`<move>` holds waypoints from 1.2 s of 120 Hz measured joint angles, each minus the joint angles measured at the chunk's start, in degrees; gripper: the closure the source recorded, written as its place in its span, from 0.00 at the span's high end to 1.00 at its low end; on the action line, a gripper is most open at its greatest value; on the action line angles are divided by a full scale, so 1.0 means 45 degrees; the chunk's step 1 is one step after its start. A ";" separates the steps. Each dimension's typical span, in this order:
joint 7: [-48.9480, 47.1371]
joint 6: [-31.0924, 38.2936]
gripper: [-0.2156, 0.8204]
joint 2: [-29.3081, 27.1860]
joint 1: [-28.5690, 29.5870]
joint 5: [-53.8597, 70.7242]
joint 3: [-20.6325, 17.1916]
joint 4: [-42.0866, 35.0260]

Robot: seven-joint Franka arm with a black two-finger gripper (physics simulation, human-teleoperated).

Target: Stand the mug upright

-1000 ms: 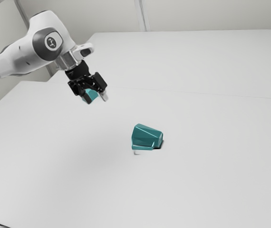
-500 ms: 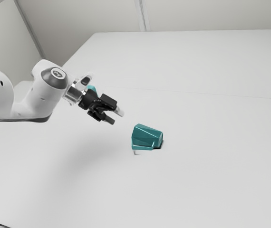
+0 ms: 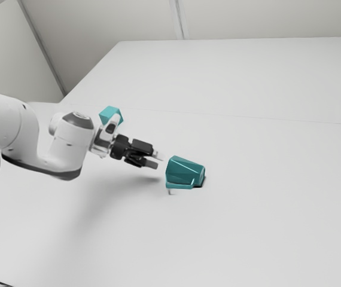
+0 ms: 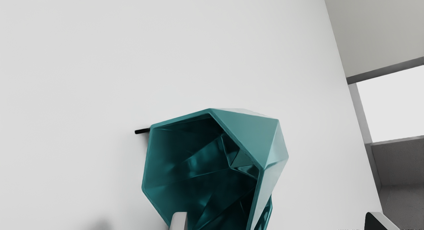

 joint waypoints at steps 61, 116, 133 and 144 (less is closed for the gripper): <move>0.2082 -0.0335 0.77 0.0222 -0.0334 -0.1131 -0.0002 -0.0349; 0.2442 -0.0217 0.77 0.0272 -0.1100 -0.1224 0.0007 -0.0269; 0.2511 -0.0200 0.76 0.0283 -0.1187 -0.1229 0.0002 -0.0254; 0.2541 -0.0195 0.70 0.0284 -0.1223 -0.1242 0.0001 -0.0254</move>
